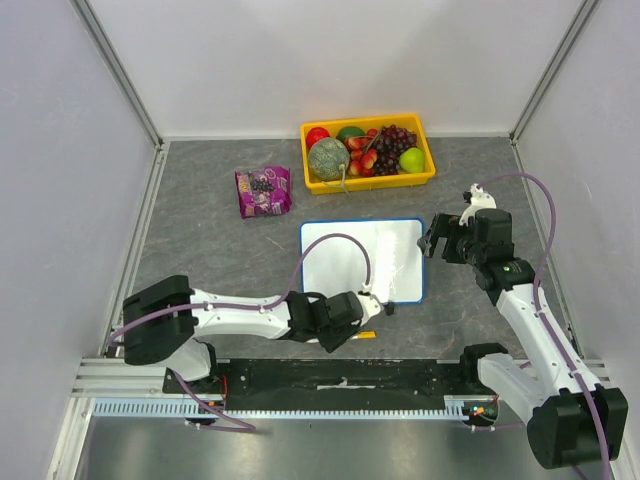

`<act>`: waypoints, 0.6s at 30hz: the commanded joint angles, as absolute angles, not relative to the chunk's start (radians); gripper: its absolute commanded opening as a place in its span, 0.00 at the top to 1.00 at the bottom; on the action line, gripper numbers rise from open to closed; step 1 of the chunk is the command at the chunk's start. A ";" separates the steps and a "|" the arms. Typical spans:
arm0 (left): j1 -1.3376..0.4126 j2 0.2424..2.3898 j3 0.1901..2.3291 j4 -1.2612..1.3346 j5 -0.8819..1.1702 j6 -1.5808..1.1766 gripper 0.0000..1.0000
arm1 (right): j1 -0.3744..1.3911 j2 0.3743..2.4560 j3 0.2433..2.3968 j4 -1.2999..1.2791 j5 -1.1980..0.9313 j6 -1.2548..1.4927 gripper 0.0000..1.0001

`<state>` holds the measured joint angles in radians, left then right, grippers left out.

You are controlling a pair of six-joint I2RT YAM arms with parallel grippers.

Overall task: Write a sentence on the whiteboard
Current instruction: Pick up the whiteboard marker from the corner of the board.

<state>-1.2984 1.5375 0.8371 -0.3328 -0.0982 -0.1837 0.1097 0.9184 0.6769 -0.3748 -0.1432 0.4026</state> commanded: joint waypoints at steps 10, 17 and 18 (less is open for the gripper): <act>-1.371 1.650 0.867 -0.350 -0.198 -0.201 0.81 | 0.114 0.914 0.678 -0.356 -0.138 0.390 0.02; -1.393 1.657 0.885 -0.376 -0.268 -0.230 0.98 | 0.114 0.890 0.703 -0.385 -0.130 0.388 0.02; -1.391 1.632 0.882 -0.373 -0.275 -0.232 0.98 | 0.115 0.887 0.709 -0.390 -0.130 0.387 0.02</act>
<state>-1.3895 1.6463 0.8978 -0.3431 -0.2108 -0.1947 0.1097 0.9131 0.6765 -0.3786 -0.1368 0.4000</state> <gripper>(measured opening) 0.049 0.982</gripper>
